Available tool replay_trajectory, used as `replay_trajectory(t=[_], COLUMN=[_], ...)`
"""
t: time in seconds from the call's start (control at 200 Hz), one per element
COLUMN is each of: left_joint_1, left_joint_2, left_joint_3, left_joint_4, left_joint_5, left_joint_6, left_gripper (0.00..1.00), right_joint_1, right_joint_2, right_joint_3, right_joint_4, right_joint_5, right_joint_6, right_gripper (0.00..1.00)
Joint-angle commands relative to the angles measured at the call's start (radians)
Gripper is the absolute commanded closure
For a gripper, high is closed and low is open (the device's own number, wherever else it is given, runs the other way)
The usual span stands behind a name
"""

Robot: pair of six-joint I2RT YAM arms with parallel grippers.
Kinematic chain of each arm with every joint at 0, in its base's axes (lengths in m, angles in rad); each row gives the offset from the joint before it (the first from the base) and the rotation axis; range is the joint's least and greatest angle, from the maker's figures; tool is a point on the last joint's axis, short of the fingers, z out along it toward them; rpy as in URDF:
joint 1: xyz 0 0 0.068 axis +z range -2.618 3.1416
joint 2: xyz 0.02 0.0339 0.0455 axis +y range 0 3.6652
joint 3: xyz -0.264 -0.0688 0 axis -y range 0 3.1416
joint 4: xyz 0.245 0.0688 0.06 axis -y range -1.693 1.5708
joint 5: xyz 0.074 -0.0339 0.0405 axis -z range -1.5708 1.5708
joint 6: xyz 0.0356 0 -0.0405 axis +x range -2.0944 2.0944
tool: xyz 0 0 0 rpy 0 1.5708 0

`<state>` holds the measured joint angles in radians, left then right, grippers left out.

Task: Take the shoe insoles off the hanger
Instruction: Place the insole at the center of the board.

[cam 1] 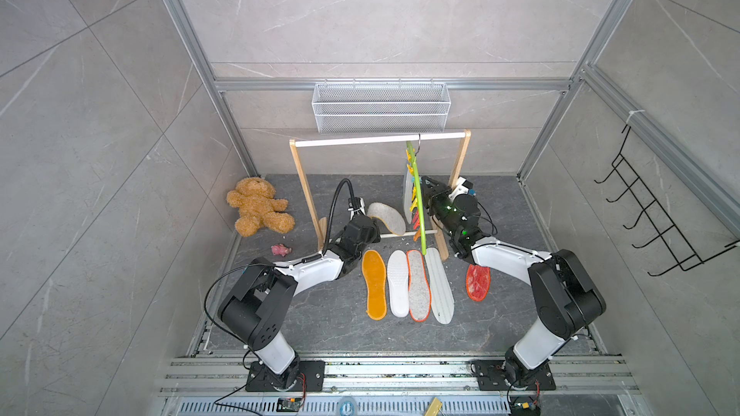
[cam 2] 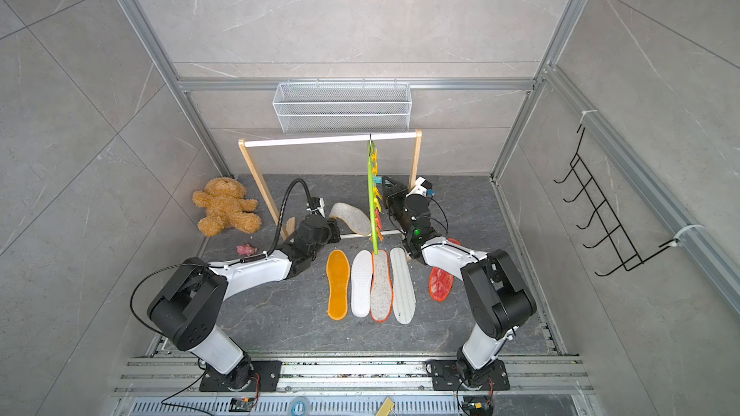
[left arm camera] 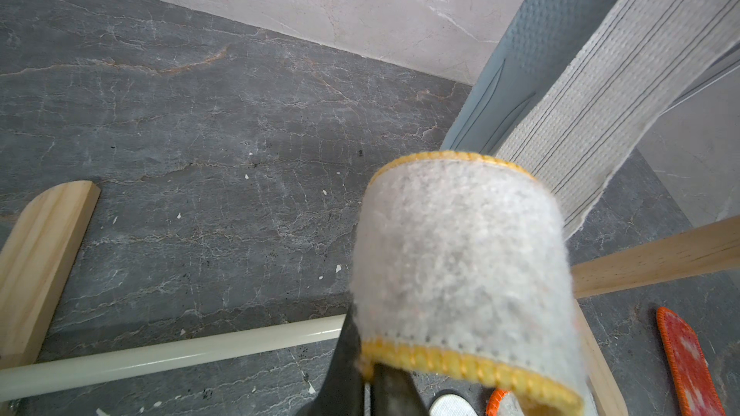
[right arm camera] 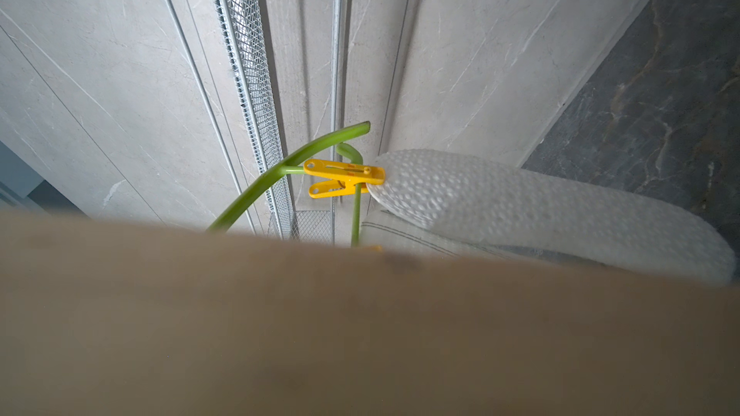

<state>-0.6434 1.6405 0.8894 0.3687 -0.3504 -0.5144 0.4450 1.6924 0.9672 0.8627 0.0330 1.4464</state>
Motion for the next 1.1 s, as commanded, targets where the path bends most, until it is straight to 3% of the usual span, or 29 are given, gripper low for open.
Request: replay_trajectory(t=[0.0, 0.689, 0.849, 1.093], left_joint_1=[0.008, 0.009, 0.010, 0.009], left_joint_2=[-0.042, -0.030, -0.030, -0.037], left_joint_3=[0.001, 0.025, 0.028, 0.030], left_joint_4=[0.013, -0.004, -0.009, -0.017], left_joint_5=[-0.020, -0.009, -0.006, -0.010], left_joint_6=[-0.006, -0.005, -0.008, -0.004], left_gripper=[1.00, 1.00, 1.00, 1.00], right_joint_1=[0.021, 0.023, 0.023, 0.023], right_joint_2=[-0.035, -0.060, -0.064, -0.098], right_joint_3=[0.005, -0.013, -0.020, -0.047], right_joint_4=[-0.020, -0.021, -0.016, -0.028], right_joint_5=[-0.034, -0.033, -0.032, -0.004], right_joint_6=[-0.037, -0.076, -0.075, -0.089], right_gripper=[0.71, 0.67, 0.58, 0.35])
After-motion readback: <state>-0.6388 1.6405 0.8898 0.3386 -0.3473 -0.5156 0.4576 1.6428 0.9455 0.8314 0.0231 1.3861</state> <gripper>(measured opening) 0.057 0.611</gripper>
